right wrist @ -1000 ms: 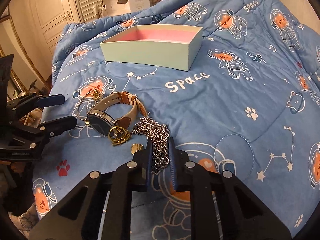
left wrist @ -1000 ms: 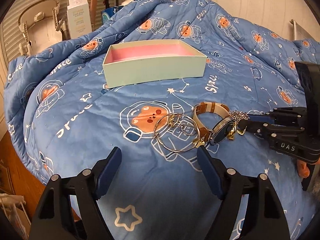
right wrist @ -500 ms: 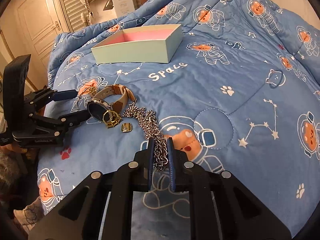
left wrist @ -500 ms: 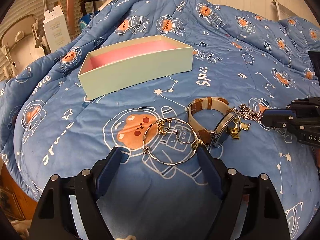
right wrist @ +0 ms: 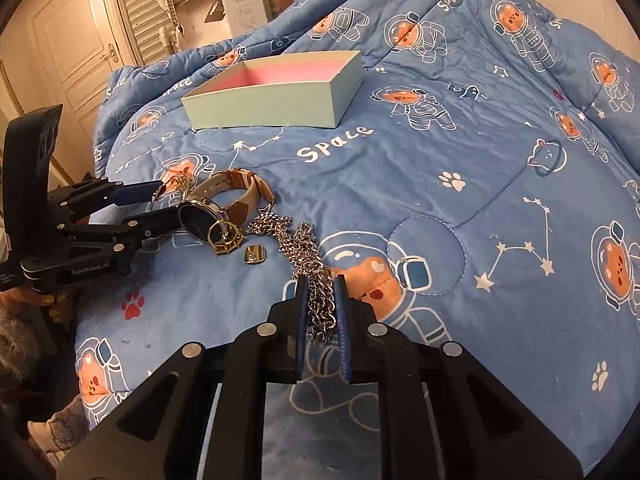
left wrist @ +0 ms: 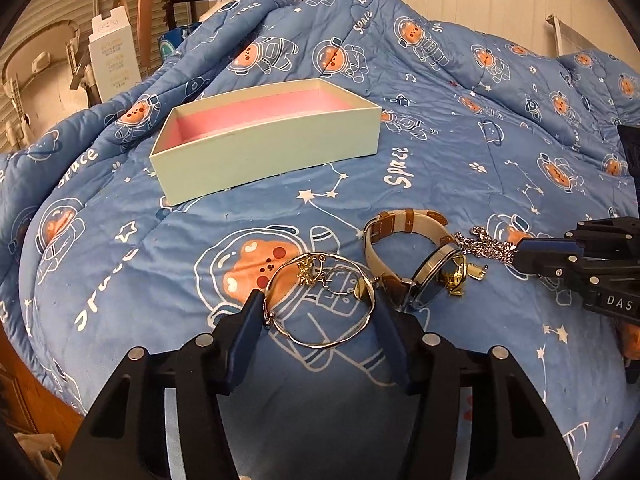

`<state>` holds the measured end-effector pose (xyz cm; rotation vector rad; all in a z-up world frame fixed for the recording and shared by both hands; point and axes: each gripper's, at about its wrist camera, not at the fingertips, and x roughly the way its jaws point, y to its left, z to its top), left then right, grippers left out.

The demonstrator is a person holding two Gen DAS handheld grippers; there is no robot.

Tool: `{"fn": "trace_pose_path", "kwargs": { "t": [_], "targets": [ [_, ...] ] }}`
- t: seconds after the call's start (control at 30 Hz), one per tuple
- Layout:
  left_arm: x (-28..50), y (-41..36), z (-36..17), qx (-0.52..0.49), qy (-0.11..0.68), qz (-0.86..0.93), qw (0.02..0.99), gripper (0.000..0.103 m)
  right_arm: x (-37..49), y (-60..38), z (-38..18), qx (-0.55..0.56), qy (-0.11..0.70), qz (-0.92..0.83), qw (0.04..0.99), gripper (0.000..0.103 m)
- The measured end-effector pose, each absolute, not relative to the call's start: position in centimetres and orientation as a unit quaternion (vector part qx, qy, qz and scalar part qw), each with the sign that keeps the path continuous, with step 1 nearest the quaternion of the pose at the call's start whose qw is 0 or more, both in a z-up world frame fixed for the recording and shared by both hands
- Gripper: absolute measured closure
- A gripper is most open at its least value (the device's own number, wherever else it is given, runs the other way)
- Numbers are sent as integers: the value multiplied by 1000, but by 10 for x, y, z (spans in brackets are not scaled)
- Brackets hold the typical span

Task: Organize jewelry
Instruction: 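Grasp the silver bangle with the left gripper while the right gripper grasps the silver chain, then carry the bangle and chain into the box and open both grippers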

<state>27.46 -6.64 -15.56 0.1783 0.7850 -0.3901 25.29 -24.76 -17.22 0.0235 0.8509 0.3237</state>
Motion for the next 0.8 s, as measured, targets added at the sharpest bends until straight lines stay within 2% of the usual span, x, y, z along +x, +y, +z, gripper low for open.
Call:
{"fn": "trace_pose_path", "kwargs": {
  "t": [0.33, 0.8],
  "targets": [
    [265, -49, -134, 33, 366, -182, 912, 49, 245, -245, -154, 12, 397, 165, 903, 90],
    [252, -43, -79, 29, 341, -180, 922, 49, 240, -233, -80, -17, 348, 205, 915, 90]
  ]
}}
